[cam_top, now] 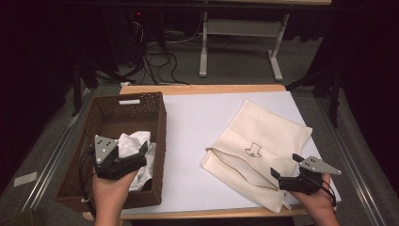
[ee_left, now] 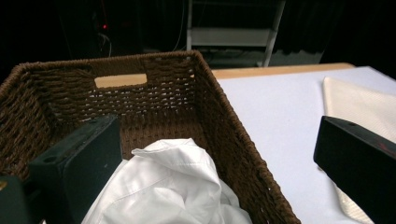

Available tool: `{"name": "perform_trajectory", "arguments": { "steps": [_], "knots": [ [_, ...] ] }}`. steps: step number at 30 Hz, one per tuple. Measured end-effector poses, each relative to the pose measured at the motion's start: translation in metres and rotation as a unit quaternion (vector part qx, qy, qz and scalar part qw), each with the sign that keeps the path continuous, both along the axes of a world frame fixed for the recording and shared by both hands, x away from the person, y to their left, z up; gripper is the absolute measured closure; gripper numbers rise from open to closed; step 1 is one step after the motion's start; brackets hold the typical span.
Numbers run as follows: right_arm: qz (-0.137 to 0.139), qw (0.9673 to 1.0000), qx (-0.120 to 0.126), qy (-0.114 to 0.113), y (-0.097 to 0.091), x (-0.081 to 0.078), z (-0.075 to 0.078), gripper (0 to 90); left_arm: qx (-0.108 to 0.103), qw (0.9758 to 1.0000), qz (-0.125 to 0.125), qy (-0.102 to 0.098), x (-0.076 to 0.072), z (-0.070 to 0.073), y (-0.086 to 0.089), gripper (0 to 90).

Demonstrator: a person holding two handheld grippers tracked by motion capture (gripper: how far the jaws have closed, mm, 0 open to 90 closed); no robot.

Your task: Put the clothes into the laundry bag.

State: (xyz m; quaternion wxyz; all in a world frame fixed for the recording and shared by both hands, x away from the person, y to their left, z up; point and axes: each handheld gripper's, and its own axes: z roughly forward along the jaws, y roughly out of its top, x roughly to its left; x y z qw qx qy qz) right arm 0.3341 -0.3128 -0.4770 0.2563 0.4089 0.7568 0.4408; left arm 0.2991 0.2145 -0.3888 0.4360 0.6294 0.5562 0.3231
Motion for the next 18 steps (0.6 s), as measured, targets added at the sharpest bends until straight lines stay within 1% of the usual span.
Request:
{"name": "perform_trajectory", "arguments": {
  "steps": [1,2,4,5,6,7,9,11,12,13,15,16,18],
  "knots": [
    [-0.001,1.0,0.002,0.002,0.0,0.0,0.0,0.5,0.0,1.0,0.0,0.0,0.0,0.0,0.0,3.1],
    [0.0,1.0,0.004,0.002,-0.001,0.0,0.0,0.6,0.0,0.9996,-0.015,0.024,0.006,-0.001,-0.001,3.0],
    [0.004,1.0,0.005,0.004,-0.001,0.001,0.0,0.6,0.024,0.9988,-0.005,0.043,0.011,-0.004,-0.001,0.9],
    [0.002,1.0,0.006,0.006,-0.001,0.0,0.0,0.6,0.027,0.9985,0.001,0.048,0.013,-0.005,0.0,0.6],
    [0.005,1.0,0.005,0.003,-0.001,0.0,0.001,0.6,0.024,0.9984,0.001,0.052,0.014,-0.006,0.001,0.6],
    [0.006,1.0,0.005,0.003,-0.001,0.0,0.001,0.6,0.018,0.9979,0.005,0.062,0.017,-0.008,0.004,0.6],
    [0.008,0.9999,0.006,0.004,0.0,-0.001,0.001,0.5,0.008,0.997,0.006,0.077,0.021,-0.011,0.008,0.6],
    [0.011,0.9999,0.003,0.005,0.001,-0.001,0.0,0.6,0.021,0.9938,0.005,0.109,0.027,-0.016,0.01,0.6],
    [0.013,0.9999,0.002,0.003,0.001,0.0,0.0,0.6,0.025,0.991,0.0,0.132,0.031,-0.018,0.011,0.6],
    [0.013,0.9999,0.003,0.003,0.001,0.0,0.0,0.5,0.023,0.9892,0.003,0.144,0.034,-0.02,0.012,0.6],
    [0.012,0.9999,0.004,0.004,0.001,-0.001,0.0,0.6,0.037,0.9859,0.008,0.163,0.037,-0.022,0.012,0.6],
    [0.012,0.9999,0.003,0.004,0.002,-0.001,0.0,0.5,0.042,0.9838,0.006,0.174,0.039,-0.022,0.011,0.6],
    [0.014,0.9999,0.003,0.004,0.002,-0.001,0.0,0.5,0.043,0.9786,-0.008,0.201,0.044,-0.024,0.011,0.5]
  ]
}}
